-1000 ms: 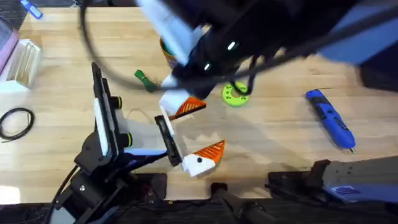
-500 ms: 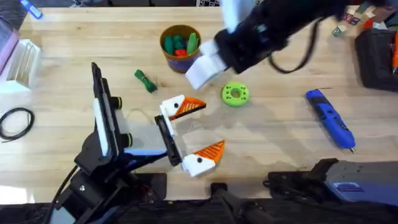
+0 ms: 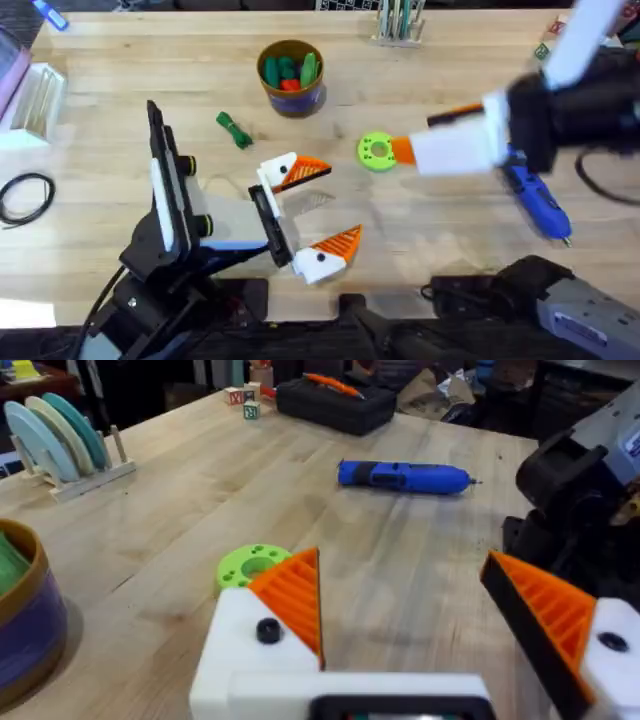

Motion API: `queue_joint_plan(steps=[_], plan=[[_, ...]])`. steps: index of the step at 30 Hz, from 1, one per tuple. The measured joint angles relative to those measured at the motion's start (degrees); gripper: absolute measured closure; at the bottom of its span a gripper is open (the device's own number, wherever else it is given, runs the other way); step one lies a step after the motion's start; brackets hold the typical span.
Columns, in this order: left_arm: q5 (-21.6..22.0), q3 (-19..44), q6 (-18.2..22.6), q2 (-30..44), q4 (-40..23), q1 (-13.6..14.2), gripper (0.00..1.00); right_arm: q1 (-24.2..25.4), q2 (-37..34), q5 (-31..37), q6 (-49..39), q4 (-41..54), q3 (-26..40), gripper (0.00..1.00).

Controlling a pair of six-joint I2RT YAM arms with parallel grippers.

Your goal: Pick up the gripper from the table and insert it into the empty holder that is missing its gripper. Then pick up a screw, insert it into the mounting hole, and use the screwdriver to tighten it. Finally, clean up the table by picking up the vegetable and placing it into the bucket.

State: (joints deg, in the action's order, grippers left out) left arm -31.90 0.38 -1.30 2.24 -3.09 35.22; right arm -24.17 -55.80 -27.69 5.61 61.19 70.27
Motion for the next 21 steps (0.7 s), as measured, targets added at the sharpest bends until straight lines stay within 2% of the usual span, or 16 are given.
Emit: queue_joint_plan(steps=[4, 7, 12, 14, 15, 17, 21], plan=[[0.0, 0.0, 0.0, 0.0, 0.0, 0.0, 0.015, 3.0, 6.1, -6.3, -4.9, -0.2, -6.9, 0.011], [0.0, 0.0, 0.0, 0.0, 0.0, 0.0, 0.015, 3.4, 8.7, -10.0, -8.9, -0.1, -11.2, 0.011], [0.2, 0.0, 0.0, 0.0, 0.0, 0.0, 0.009, 3.5, 9.6, -16.6, -17.0, 0.9, -16.4, 0.011], [0.2, 0.0, 0.0, 0.0, 0.0, 0.0, 0.054, 3.5, 9.6, -18.1, -19.9, 1.4, -17.4, 0.011], [0.3, 0.0, 0.0, 0.0, 0.0, 0.0, 0.105, 3.5, 9.6, -18.7, -21.1, 1.5, -17.6, 0.011], [0.6, 0.0, 0.0, 0.0, 0.0, 0.0, 0.322, 3.5, 9.6, -19.4, -23.3, 1.5, -17.7, 0.011], [1.5, 0.0, 0.2, 0.0, 0.0, 0.0, 0.940, 3.5, 9.6, -20.2, -26.6, 1.4, -17.7, 0.010]])
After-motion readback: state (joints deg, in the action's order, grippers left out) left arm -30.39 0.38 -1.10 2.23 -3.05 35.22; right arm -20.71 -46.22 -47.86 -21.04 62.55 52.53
